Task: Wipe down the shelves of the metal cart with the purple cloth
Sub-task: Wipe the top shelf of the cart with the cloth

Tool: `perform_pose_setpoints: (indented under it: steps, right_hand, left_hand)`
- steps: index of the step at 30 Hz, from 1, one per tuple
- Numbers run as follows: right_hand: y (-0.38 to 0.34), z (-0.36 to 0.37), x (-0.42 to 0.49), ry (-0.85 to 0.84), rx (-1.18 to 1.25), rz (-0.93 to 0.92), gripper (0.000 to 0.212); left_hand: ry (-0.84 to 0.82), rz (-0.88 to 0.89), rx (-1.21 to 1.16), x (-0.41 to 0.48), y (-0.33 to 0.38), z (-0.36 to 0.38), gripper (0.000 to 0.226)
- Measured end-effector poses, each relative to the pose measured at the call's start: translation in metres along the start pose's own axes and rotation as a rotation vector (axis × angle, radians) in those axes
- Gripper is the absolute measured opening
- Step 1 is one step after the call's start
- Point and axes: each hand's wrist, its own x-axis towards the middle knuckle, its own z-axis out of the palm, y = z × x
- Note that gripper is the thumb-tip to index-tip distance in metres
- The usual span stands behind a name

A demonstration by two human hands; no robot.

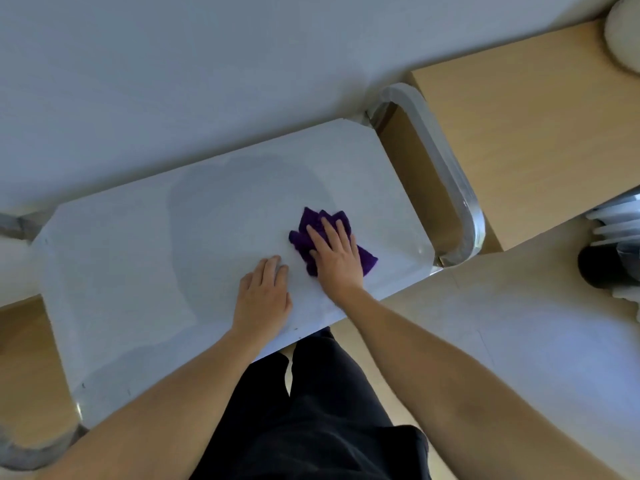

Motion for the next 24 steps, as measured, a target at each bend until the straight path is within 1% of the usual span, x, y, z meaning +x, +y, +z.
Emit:
perform_pose_setpoints:
  steps: [2,3,4,6,7,8,9,10,11,13,14,15,16,17,18,19,21,22,23,24]
  right_hand:
    - [0.035,-0.015,0.019,0.031,-0.054,-0.042,0.049]
    - [0.057,-0.023,0.030,0.055,-0.079,0.005,0.049]
    - [0.077,-0.032,0.041,0.068,-0.082,0.109,0.049]
    - [0.096,-0.046,0.056,0.096,-0.021,0.399,0.049]
    - [0.093,-0.047,0.064,0.129,0.006,0.526,0.049]
    - [0.080,-0.045,0.069,0.162,0.006,0.578,0.049]
    - [0.063,-0.040,0.073,0.173,-0.007,0.530,0.049]
    - [0.043,-0.033,0.075,0.180,-0.015,0.393,0.049]
    - [0.023,-0.025,0.076,0.153,-0.025,0.206,0.049]
    - [-0.001,-0.008,0.070,0.027,-0.076,-0.198,0.051]
    - [0.001,-0.008,0.075,-0.023,-0.080,-0.343,0.052]
    - [0.010,-0.013,0.089,-0.034,-0.065,-0.420,0.052]
    - [0.022,-0.018,0.103,-0.023,-0.079,-0.430,0.052]
    - [0.035,-0.026,0.118,0.006,-0.124,-0.382,0.050]
    - [0.049,-0.034,0.134,0.035,-0.158,-0.276,0.049]
    - [0.064,-0.042,0.148,0.063,-0.151,-0.129,0.048]
    - [0.078,-0.058,0.164,0.105,-0.057,0.152,0.047]
    - [0.073,-0.059,0.165,0.127,-0.028,0.245,0.048]
    - [0.060,-0.055,0.163,0.145,-0.015,0.289,0.048]
    - [0.042,-0.046,0.158,0.153,-0.011,0.279,0.048]
  left_hand:
    - [0.024,-0.024,-0.006,0.009,0.001,-0.003,0.051]
    - [0.035,-0.043,-0.011,0.014,0.002,-0.004,0.050]
    - [0.041,-0.066,-0.013,0.020,0.003,-0.005,0.048]
    - [0.053,-0.101,-0.020,0.029,0.006,-0.006,0.046]
    - [0.064,-0.112,-0.028,0.033,0.007,-0.006,0.045]
    - [0.076,-0.125,-0.035,0.036,0.009,-0.006,0.045]
    - [0.083,-0.141,-0.040,0.039,0.010,-0.007,0.044]
    - [0.085,-0.160,-0.044,0.042,0.012,-0.007,0.044]
    - [0.082,-0.180,-0.048,0.044,0.013,-0.006,0.045]
    - [0.081,-0.206,-0.059,0.047,0.014,-0.006,0.046]
    - [0.085,-0.210,-0.064,0.048,0.014,-0.005,0.046]
    - [0.092,-0.212,-0.069,0.049,0.013,-0.006,0.046]
    - [0.101,-0.213,-0.078,0.049,0.012,-0.006,0.045]
    - [0.107,-0.211,-0.089,0.048,0.010,-0.007,0.044]
    - [0.109,-0.209,-0.100,0.047,0.008,-0.008,0.043]
    - [0.108,-0.210,-0.109,0.046,0.007,-0.008,0.044]
    - [0.108,-0.228,-0.124,0.042,0.003,-0.009,0.044]
    - [0.108,-0.242,-0.127,0.040,0.002,-0.009,0.043]
    - [0.109,-0.255,-0.128,0.038,0.000,-0.009,0.043]
    - [0.110,-0.269,-0.130,0.035,-0.003,-0.009,0.043]
